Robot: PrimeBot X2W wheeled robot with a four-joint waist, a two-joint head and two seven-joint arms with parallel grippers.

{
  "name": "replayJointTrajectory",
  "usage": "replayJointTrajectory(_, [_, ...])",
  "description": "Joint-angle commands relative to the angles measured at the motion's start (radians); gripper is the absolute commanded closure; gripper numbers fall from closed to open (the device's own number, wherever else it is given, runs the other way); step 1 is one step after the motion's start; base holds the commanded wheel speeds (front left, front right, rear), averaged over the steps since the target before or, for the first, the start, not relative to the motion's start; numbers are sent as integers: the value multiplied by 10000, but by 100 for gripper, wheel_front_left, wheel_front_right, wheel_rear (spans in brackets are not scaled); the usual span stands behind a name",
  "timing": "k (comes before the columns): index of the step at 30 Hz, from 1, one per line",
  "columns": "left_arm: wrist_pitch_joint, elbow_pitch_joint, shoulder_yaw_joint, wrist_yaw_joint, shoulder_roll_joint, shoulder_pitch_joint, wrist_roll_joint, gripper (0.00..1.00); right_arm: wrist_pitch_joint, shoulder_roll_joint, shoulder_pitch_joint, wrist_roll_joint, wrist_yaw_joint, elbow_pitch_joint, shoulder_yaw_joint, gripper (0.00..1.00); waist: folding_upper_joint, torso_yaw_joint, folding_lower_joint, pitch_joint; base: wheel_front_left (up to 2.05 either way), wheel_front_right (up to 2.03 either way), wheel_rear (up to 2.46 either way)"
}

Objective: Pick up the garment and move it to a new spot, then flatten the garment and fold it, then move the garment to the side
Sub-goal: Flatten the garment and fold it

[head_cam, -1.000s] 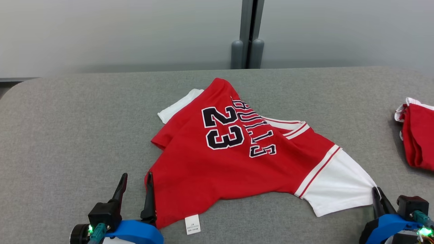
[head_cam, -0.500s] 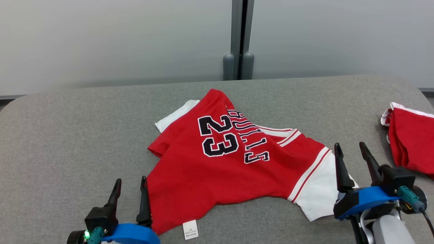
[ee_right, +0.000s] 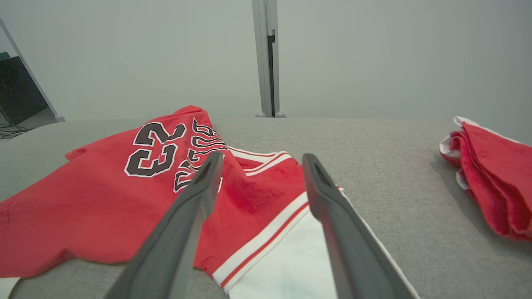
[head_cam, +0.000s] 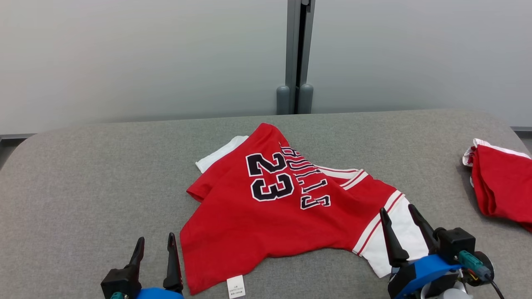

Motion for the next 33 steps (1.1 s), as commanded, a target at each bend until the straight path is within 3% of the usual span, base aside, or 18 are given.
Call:
replayJointTrajectory(1, [-27,23,-19,-44,-12,113,-67,0,2,-26,85,79,0,24,27,0,0,-10,1,-10,0,0,0])
replayJointTrajectory(17, [-27,1233,-1186,-538,-9,156,-1203,0,0,-24,76,-299,0,420,-127,0,0,-32,1,139,0,0,0])
replayJointTrajectory(25, [-27,2188,-1737,-571,-9,-181,-1887,0,2,-24,134,-491,0,542,-332,0,0,-171,1,273,0,0,0])
replayJointTrajectory(33, [-27,2649,-1770,-332,-9,-413,-2223,0,2,-22,-4,-543,0,515,-318,0,0,-371,1,422,0,0,0])
